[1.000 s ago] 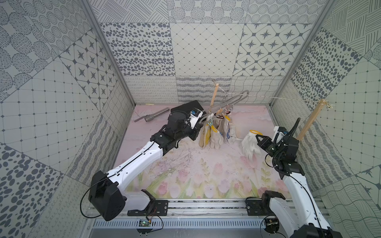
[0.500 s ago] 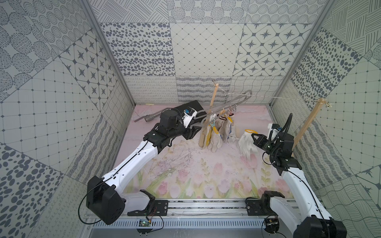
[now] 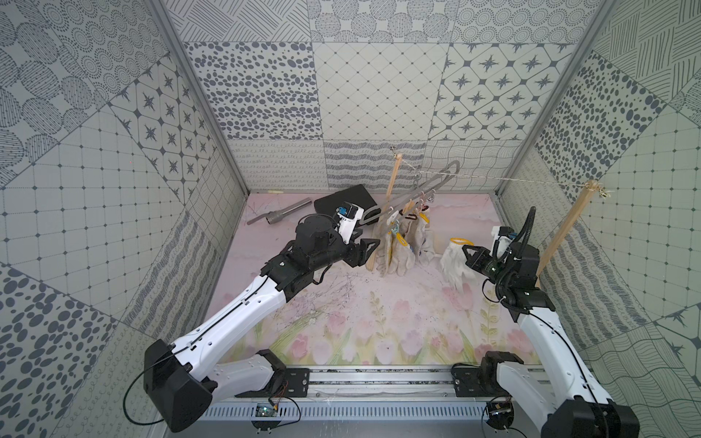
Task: Clip the gloves onto a hanger to dry
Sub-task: Adjust the hanger on the clothesline.
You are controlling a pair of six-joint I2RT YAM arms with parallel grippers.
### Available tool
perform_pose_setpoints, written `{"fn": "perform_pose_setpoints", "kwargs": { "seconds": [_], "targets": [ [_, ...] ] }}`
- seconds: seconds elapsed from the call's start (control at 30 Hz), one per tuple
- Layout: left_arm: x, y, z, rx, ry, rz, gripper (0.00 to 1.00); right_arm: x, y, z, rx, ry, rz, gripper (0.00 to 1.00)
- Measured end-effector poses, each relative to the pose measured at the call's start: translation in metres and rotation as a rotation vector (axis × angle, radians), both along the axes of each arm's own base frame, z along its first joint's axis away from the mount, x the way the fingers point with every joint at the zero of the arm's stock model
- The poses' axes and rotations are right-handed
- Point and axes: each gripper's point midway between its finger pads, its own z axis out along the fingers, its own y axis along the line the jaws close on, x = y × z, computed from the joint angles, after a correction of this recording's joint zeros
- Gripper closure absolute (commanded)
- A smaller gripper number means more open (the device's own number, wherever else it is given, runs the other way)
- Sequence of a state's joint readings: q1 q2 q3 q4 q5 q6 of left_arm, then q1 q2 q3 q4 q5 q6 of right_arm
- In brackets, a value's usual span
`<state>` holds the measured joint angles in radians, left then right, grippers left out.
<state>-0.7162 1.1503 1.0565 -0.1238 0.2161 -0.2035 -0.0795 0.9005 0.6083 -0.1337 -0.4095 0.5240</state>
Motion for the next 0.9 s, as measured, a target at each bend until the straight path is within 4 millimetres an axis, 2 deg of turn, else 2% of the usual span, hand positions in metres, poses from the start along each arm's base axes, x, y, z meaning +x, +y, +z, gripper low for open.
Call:
{"fn": "perform_pose_setpoints", "kwargs": {
  "seconds": [0.2,0.43,0.57,0.73,0.9],
  "targets": [
    [-0.022,-0.03,-0.003,-0.027,0.049,0.024,0.25,-0.002,-0.002,0.009,-0.004,-0.026,-0.014,1.0],
    [-0.025,-0.08,-0.007,-0.027,0.058,0.039,0.23,-0.002,-0.002,0.009,0.015,-0.02,-0.021,1.0],
    [-0.007,-0.112,-0.002,-0.043,0.071,0.1,0.25,-0.001,-0.002,0.011,0.032,-0.022,-0.028,1.0],
    [0.029,-0.159,0.005,-0.073,0.091,0.194,0.25,-0.001,-0.002,0.008,0.051,-0.023,-0.037,1.0],
    [0.059,-0.195,0.0,-0.09,0.103,0.268,0.25,-0.002,-0.002,0.0,0.058,-0.007,-0.04,1.0]
  ]
}}
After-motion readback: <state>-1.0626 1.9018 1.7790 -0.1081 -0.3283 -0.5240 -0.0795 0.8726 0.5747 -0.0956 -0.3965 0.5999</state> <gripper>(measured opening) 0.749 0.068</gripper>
